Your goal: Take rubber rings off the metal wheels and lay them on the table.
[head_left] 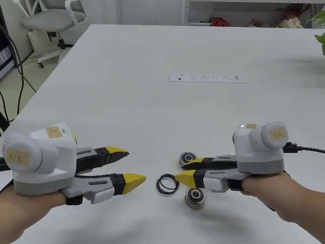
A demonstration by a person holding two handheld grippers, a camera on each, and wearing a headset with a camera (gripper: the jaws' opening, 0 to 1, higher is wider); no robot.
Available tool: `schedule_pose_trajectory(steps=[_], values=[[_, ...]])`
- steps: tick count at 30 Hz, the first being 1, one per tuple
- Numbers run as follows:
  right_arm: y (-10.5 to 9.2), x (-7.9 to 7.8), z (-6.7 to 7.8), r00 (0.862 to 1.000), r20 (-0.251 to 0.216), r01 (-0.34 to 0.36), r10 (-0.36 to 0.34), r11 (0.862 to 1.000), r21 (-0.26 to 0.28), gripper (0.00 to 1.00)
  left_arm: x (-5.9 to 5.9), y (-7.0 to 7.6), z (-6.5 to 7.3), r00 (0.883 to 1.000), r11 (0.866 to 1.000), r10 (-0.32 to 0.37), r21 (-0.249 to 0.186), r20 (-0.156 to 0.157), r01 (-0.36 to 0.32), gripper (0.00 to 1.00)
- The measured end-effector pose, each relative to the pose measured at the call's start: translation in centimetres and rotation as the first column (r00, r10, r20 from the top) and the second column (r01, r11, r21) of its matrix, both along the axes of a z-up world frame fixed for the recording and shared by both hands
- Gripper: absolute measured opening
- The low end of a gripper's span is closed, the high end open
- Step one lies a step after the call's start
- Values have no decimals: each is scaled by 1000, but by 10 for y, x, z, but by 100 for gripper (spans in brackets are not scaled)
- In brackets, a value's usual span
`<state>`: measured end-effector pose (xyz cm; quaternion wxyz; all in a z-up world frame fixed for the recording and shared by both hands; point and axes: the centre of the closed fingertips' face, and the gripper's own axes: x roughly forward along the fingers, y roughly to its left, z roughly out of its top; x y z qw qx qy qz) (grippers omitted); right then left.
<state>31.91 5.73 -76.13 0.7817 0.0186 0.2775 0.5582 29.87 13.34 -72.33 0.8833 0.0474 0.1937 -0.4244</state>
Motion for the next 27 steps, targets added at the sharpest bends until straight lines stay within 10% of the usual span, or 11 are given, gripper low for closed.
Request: schedule_pose_trajectory(steps=[27], values=[[-56, -14, 24, 993, 113, 50, -45, 998, -38, 45, -11, -5, 18, 999, 1000, -6, 5, 31, 6, 49]])
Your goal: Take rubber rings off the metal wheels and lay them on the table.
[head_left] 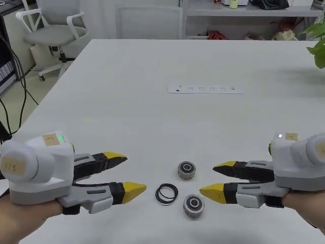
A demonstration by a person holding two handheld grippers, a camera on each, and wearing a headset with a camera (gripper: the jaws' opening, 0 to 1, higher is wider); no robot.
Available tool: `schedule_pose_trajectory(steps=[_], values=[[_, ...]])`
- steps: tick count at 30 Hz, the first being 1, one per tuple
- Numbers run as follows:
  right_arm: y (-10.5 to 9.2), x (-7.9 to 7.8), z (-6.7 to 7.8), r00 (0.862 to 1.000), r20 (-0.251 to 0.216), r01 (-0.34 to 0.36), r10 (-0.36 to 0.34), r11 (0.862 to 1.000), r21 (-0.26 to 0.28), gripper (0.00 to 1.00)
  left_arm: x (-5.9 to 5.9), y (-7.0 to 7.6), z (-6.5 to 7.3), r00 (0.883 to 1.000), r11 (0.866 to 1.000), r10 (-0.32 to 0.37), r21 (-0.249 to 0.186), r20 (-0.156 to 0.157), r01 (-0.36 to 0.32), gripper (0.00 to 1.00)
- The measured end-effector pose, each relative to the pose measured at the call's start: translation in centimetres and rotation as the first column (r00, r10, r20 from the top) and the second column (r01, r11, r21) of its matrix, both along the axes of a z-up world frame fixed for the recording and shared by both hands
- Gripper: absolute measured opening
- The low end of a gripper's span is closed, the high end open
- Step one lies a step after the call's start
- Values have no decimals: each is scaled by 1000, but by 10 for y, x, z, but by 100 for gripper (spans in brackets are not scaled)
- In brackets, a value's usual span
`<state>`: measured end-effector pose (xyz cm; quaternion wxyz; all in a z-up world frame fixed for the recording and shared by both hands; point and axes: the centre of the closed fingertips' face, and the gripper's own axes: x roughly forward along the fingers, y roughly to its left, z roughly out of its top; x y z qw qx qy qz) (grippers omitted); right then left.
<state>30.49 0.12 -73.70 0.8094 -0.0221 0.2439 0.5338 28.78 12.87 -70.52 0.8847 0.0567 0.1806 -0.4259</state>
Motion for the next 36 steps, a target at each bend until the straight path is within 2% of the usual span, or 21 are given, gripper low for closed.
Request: schedule_pose_trajectory(steps=[7, 11, 25, 36], values=[[-13, -6, -2, 1000, 18, 12, -12, 1000, -19, 52, -2, 6, -2, 1000, 1000, 10, 4, -2, -10, 52], [-20, -7, -2, 999, 19, 28, -27, 999, -21, 54, -3, 10, 0, 1000, 1000, 14, 7, 7, -14, 53], [-34, -11, -1, 998, 33, 61, -59, 997, -50, 56, -9, 14, 0, 1000, 1000, 25, -5, 6, -25, 55], [-38, -14, -1, 996, 28, 86, -85, 995, -42, 56, -9, 14, 5, 999, 999, 33, -27, 13, -32, 58]])
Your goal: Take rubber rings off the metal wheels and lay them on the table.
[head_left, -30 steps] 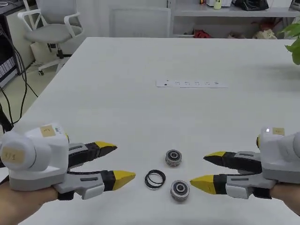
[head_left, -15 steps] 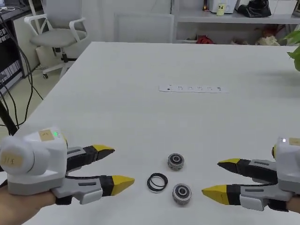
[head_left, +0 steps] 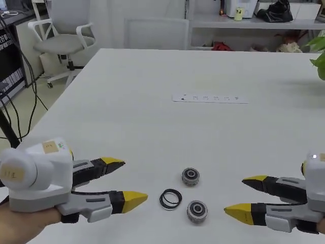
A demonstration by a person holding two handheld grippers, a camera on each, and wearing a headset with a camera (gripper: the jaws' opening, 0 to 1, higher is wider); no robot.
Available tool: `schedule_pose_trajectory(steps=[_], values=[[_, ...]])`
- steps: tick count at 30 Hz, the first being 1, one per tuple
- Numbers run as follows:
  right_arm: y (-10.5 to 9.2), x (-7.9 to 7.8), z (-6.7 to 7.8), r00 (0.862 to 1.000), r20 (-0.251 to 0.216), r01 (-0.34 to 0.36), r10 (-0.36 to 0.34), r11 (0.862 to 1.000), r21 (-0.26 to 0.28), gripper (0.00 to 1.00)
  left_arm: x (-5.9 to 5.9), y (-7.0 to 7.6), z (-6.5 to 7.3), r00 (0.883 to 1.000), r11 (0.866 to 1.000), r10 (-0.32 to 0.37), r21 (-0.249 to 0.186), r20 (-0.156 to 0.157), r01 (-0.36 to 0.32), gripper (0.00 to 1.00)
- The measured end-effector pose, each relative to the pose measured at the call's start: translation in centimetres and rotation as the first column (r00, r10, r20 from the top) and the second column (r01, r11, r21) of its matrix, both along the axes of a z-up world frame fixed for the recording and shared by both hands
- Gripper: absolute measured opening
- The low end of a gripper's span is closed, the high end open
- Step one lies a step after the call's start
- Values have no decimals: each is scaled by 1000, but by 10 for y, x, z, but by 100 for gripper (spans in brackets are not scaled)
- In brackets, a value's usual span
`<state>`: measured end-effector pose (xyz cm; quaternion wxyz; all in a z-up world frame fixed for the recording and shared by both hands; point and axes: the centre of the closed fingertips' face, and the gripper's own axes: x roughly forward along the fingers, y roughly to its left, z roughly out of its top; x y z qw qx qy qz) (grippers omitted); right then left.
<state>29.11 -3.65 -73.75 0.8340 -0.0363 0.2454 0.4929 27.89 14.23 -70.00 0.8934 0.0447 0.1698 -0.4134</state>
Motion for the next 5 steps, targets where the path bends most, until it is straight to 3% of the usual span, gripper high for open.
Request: schedule_pose_trajectory(steps=[5], values=[[-1, 1, 1, 1000, 0, 6, -6, 1000, 8, 56, -1, 0, 2, 1000, 1000, 10, -6, 2, -10, 58]])
